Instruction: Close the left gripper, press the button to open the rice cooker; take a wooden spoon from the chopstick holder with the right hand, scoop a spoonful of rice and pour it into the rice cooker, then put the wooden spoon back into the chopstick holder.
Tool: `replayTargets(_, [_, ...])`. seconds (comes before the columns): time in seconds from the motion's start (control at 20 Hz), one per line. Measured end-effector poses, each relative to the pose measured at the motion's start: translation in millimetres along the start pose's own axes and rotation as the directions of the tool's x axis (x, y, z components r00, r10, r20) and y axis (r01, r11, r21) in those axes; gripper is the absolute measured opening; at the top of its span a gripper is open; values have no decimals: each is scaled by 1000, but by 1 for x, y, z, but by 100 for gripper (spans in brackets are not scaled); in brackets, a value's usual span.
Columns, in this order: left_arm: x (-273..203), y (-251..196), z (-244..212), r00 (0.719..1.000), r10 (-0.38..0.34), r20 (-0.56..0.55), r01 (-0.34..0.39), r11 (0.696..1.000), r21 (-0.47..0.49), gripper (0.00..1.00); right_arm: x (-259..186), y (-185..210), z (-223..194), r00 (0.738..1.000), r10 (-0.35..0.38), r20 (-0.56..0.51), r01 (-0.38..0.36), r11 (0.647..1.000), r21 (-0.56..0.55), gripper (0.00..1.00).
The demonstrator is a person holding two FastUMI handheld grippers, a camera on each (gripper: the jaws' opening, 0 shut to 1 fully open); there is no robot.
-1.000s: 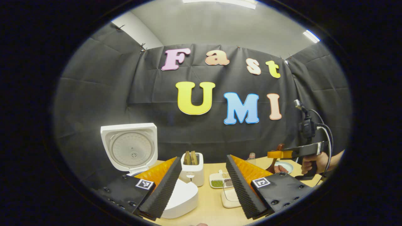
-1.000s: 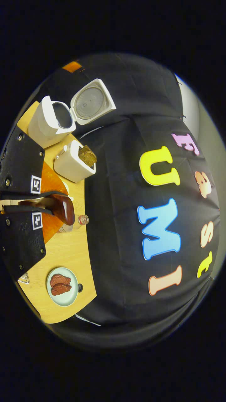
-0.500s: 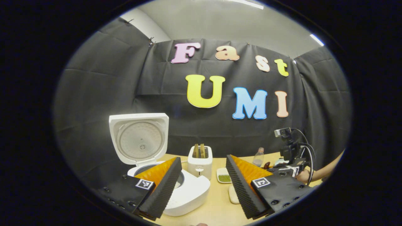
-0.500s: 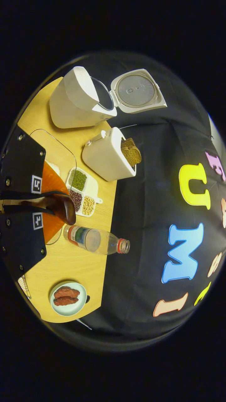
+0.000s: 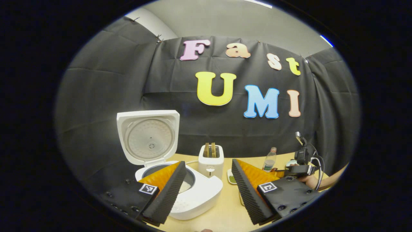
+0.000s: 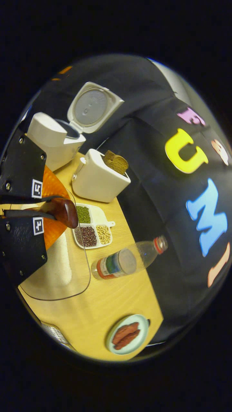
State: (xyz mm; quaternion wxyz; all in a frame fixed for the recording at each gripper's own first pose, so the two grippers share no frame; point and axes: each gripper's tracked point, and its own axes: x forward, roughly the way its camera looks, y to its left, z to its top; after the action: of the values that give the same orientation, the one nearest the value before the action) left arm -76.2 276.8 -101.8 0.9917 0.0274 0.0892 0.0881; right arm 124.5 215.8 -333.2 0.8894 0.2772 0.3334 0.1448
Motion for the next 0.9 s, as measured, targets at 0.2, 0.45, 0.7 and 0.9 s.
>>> replayTargets(0.2, [0, 2, 1, 1000, 4, -4, -4, 1000, -7, 94, -16, -17, 25, 997, 19, 73, -31, 986, 166, 7])
replayTargets(0.45, [0, -3, 10, 1000, -17, 25, 17, 1000, -23, 98, -58, -17, 79, 975, 76, 211, -138, 945, 298, 7])
replayTargets(0.7, [1, -16, 13, 998, -48, 39, 49, 999, -9, 94, -95, -1, 115, 937, 140, 321, -272, 867, 417, 7])
replayTargets(0.9, [-2, -26, 19, 995, -77, 59, 77, 997, 0, 98, -106, 26, 126, 902, 239, 360, -398, 785, 474, 7])
